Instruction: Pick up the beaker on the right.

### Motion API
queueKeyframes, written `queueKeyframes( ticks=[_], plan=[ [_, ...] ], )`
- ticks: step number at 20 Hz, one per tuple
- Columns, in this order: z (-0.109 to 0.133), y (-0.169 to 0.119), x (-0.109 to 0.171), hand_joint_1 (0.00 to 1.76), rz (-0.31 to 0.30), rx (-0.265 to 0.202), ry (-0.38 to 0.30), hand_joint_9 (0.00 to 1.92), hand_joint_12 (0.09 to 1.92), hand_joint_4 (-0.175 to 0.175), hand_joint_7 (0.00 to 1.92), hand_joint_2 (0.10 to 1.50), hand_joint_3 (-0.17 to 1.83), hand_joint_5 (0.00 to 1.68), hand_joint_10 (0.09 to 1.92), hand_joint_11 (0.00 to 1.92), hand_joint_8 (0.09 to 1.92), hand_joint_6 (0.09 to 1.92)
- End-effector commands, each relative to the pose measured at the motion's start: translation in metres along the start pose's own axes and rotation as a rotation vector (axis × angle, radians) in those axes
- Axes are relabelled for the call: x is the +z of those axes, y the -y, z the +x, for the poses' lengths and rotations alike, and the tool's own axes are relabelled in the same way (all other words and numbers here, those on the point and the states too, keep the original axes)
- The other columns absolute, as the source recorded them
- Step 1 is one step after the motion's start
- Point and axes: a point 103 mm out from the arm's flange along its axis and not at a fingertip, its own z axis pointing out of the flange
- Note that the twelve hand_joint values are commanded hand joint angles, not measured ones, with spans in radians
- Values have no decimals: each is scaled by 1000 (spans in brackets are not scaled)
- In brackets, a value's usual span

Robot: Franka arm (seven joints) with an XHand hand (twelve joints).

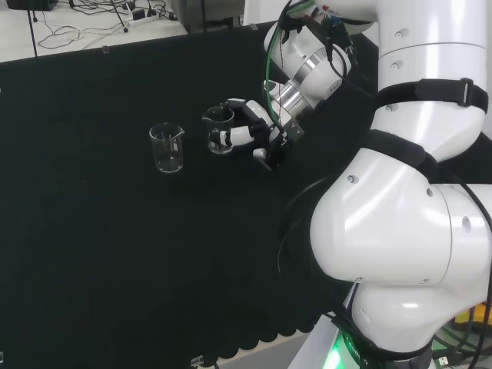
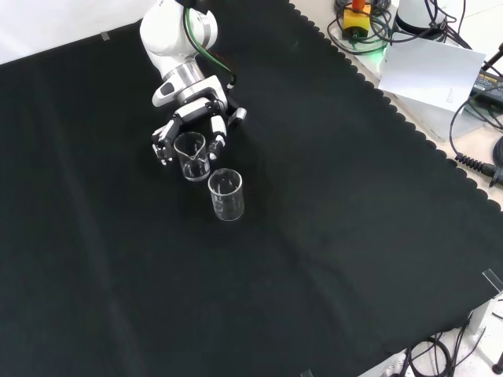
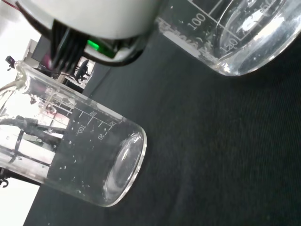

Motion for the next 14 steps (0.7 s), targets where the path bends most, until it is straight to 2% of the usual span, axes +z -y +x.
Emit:
queueKeyframes(
  ticks=[1,3,4,5,7,9,10,12,14],
  plan=[
    [2,-1,1,1034,-9,10,-13,602,1365,-27,528,520,661,674,559,86,684,903],
    [3,-2,1,1089,-22,24,-19,700,1346,-20,644,538,693,821,551,184,673,919],
    [3,-2,0,1109,-30,33,-20,759,1342,-2,712,622,639,948,547,239,669,890],
    [5,-3,0,1133,-36,43,-21,833,1331,-27,812,687,592,1045,550,309,681,857],
    [8,-5,-2,1226,-38,55,-16,1033,1240,11,1105,743,534,1142,564,555,654,833],
    [11,-7,-5,1360,-34,58,-24,1213,1062,-107,1281,673,620,1167,554,874,670,831],
    [13,-8,-7,1393,-35,55,-20,1258,992,-141,1314,650,651,1170,552,962,681,830],
    [16,-10,-12,1420,-35,45,-13,1300,925,-168,1335,629,678,1169,551,1032,701,822],
    [22,-11,-19,1425,-37,29,-10,1294,889,-174,1314,616,716,1148,608,1047,766,855]
  ],
)
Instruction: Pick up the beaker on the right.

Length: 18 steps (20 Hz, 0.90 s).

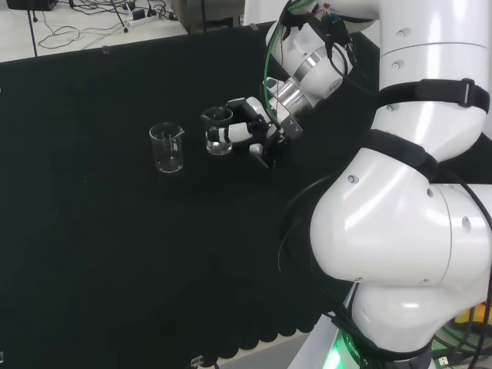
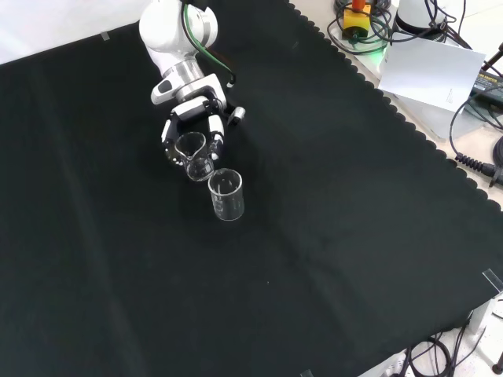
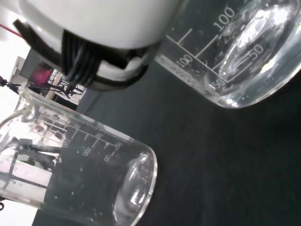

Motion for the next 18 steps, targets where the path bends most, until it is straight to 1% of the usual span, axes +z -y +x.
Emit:
queueKeyframes(
  ticks=[1,5,7,11,13,16,18],
  plan=[
    [15,-6,-16,1426,-7,-34,8,1280,880,-175,1297,610,742,1130,654,1044,811,889],
    [25,-6,-29,1424,-8,-73,18,1240,878,-175,1252,598,807,1078,770,1025,927,993],
    [30,-4,-35,1423,8,-89,33,1234,880,-175,1245,596,817,1068,786,1020,946,1012],
    [38,0,-44,1423,48,-114,89,1230,881,-175,1242,595,823,1063,795,1017,957,1022],
    [44,3,-48,1423,70,-125,117,1224,884,-175,1235,586,849,1051,828,1006,985,1042],
    [52,6,-54,1405,118,-136,162,1124,887,-175,1106,733,629,1041,888,987,1067,1012],
    [57,9,-58,1402,138,-137,189,1105,888,-175,1082,762,584,1038,898,984,1081,1006]
  ],
)
